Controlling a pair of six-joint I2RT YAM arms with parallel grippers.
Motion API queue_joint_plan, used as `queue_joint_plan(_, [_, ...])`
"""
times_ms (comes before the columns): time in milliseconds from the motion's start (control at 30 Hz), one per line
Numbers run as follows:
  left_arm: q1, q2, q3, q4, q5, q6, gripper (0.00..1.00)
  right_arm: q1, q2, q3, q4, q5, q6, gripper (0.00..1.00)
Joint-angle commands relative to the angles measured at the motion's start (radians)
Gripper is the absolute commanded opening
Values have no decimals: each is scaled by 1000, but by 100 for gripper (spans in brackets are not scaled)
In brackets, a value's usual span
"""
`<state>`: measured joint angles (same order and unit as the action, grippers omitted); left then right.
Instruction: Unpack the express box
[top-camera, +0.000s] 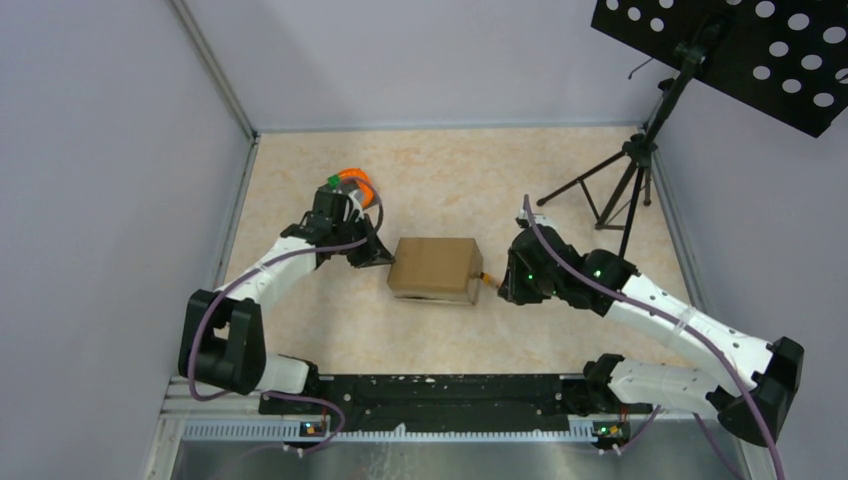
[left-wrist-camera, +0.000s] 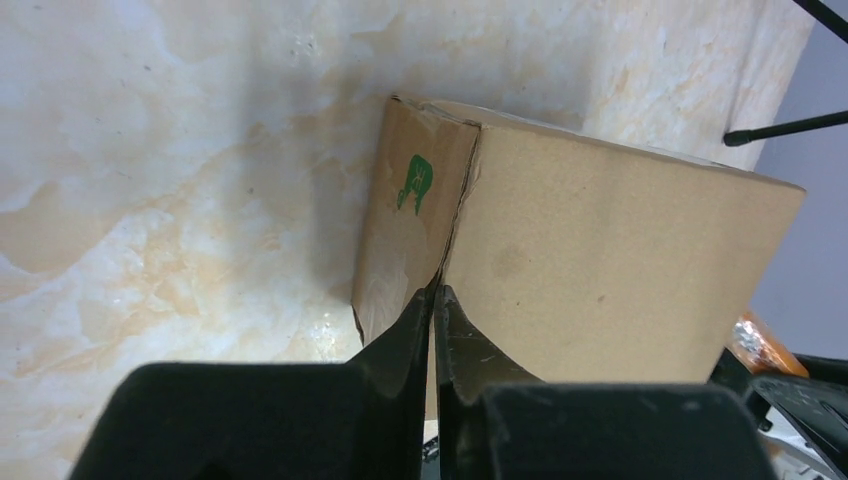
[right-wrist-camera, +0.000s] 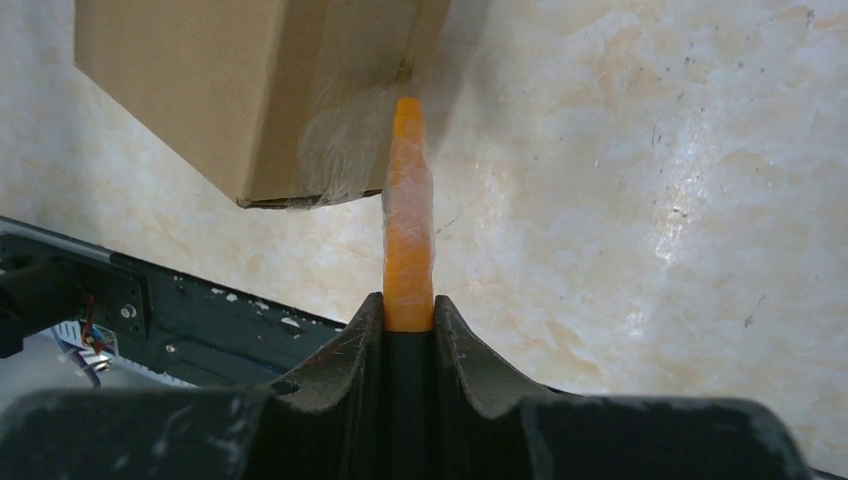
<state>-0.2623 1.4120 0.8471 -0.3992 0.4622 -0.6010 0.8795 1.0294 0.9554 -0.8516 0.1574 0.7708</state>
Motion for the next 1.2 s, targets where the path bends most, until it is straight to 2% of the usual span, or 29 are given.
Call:
queue_joint_plan(0, [-2,154,-123,-159,-337,94,8,-2,-1,88,95,-58,-16,0])
queue_joint_plan(267, [-2,184,-132,-139,-325,70,8,-1,-1,195,-23,36,-70,0])
queue_joint_plan(500, [-11,165,-112,-115,-279,59,10,-2,24,232,-39,72,-105,0])
queue_joint_plan(667, [-14,142,-81,-130,-283,62,11,-2,27,285,-90,172,-130,0])
queue_joint_plan(833, [-14,117,-60,-151,-298,70,12,-2,57,295,-79,182,-153,0])
queue_joint_plan(1000, [-14,49,-20,-194,-330,74,21,-2,91,292,-39,170,-171,0])
queue_joint_plan(1167, [-8,-7,87,-253,-379,84,30,-2,140,287,23,137,-183,0])
